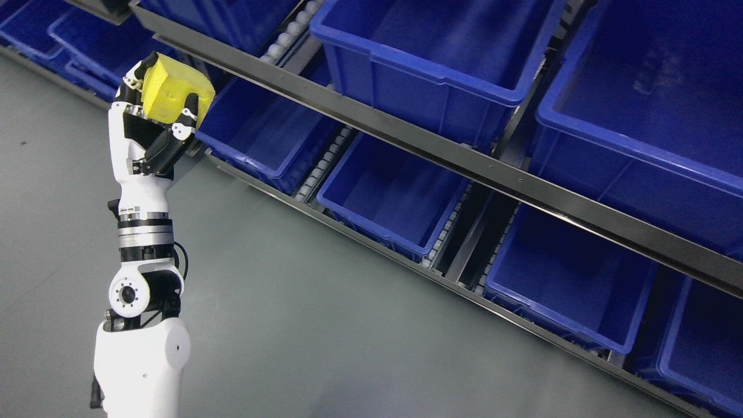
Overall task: Move yellow foam block to right shelf middle
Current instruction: 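Extend the left hand over a middle-row blue bin and release the cube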
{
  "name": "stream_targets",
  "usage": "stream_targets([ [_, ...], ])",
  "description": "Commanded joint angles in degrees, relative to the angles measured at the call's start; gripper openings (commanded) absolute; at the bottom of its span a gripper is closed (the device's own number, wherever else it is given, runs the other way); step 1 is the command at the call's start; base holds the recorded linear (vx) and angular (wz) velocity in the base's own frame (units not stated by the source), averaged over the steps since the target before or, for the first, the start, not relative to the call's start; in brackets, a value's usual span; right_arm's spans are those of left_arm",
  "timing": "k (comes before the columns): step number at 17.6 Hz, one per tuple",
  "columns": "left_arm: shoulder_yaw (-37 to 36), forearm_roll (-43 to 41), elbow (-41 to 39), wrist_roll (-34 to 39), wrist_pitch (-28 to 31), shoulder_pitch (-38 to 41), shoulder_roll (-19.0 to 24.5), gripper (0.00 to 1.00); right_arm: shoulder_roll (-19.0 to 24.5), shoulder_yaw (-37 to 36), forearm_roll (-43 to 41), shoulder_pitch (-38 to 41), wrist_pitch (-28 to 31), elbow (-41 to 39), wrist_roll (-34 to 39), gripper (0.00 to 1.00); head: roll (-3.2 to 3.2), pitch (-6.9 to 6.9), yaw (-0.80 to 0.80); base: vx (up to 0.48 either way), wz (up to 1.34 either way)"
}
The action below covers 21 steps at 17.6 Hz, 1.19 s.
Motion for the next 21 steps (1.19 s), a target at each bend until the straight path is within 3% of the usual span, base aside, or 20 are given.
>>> stream_targets([
  [1, -14.8, 0.1, -6.2, -0.3, -0.5, -4.1, 1.0, 0.32, -1.0, 0.0, 0.0, -0.1, 0.0, -1.0, 0.0, 1.00, 0.00, 0.00, 0.00, 0.226, -0.59],
  [7, -18.9, 2.5, -6.0, 0.1, 7.5, -19.6, 1.0, 0.32, -1.0, 0.0, 0.0, -0.1, 0.0, -1.0, 0.0, 1.00, 0.00, 0.00, 0.00, 0.187, -0.44],
  [12, -18.2, 3.6, -5.3, 1.5, 15.3, -23.8, 1.0, 0.32, -1.0, 0.0, 0.0, -0.2, 0.0, -1.0, 0.0, 1.00, 0.00, 0.00, 0.00, 0.130, -0.27],
  [14, -16.5, 3.6, -4.4, 3.8, 22.5, -26.9, 1.0, 0.32, -1.0, 0.0, 0.0, -0.1, 0.0, -1.0, 0.0, 1.00, 0.00, 0.00, 0.00, 0.104, -0.14],
  [18, -13.5, 3.6, 3.5, 9.2, 36.0, -35.9, 1.0, 0.33, -1.0, 0.0, 0.0, -0.1, 0.0, -1.0, 0.0, 1.00, 0.00, 0.00, 0.00, 0.072, -0.09],
  [21, -13.4, 3.7, 12.4, 12.6, 38.6, -38.2, 1.0, 0.36, -1.0, 0.0, 0.0, -0.1, 0.0, -1.0, 0.0, 1.00, 0.00, 0.00, 0.00, 0.048, -0.03],
])
